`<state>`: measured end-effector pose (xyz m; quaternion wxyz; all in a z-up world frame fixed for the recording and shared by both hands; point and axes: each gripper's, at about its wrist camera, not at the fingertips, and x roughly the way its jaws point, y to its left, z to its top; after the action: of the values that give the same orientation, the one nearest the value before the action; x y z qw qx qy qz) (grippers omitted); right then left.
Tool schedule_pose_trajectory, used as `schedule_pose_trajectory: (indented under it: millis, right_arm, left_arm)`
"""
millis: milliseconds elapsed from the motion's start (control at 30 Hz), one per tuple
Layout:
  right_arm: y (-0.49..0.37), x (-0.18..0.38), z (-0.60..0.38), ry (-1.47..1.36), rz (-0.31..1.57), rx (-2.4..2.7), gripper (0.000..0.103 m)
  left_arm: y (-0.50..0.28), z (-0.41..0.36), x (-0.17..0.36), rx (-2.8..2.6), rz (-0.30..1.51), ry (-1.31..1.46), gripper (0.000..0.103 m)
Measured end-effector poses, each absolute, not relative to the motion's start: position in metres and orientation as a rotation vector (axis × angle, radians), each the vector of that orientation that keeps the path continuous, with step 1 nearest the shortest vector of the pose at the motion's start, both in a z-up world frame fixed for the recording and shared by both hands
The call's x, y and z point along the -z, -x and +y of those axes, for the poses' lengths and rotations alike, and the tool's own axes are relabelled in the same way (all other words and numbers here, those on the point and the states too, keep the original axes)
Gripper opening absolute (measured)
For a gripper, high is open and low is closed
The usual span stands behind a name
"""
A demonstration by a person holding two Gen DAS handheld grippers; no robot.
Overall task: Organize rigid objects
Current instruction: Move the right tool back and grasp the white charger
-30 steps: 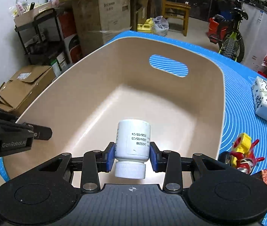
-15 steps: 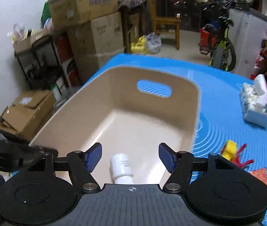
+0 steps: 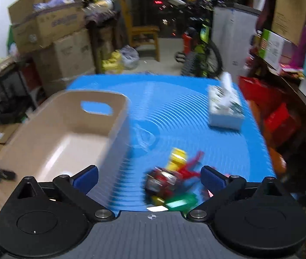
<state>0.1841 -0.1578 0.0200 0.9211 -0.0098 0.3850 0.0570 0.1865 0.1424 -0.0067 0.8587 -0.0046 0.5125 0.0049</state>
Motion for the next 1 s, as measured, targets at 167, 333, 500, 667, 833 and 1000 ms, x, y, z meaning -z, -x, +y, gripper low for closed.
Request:
schedule_pose_trajectory:
  millis: [167,333,500,667,833,1000]
  right_arm:
    - [-0.179,0.009,-0.183,0.067,0.870,-0.061,0.100]
    - [-0.177,0.038,-0.197,0.081,0.945,-0.021,0.095]
    - [-0.182,0.062,-0.206,0.075,0.991,-0.012,0.088]
    - [-0.189,0.073,-0.205,0.073,0.996,-0.011,0.082]
    - [-0.196,0.079,-0.202,0.094,0.997,-0.001,0.072]
    - [-0.200,0.087,-0.203,0.071,1.019,-0.017,0.063]
  left_arm:
    - [-0.186,0.143,0.006,-0.009,1.076,0.013,0.006]
    - [-0.185,0.141,0.006,-0.012,1.078,0.009,0.006]
    - [-0.185,0.141,0.006,-0.012,1.078,0.010,0.006]
    - [-0.185,0.142,0.007,-0.012,1.079,0.009,0.007]
    - [-0.185,0.141,0.006,-0.012,1.078,0.009,0.007]
    - [-0.185,0.141,0.006,-0.013,1.078,0.008,0.007]
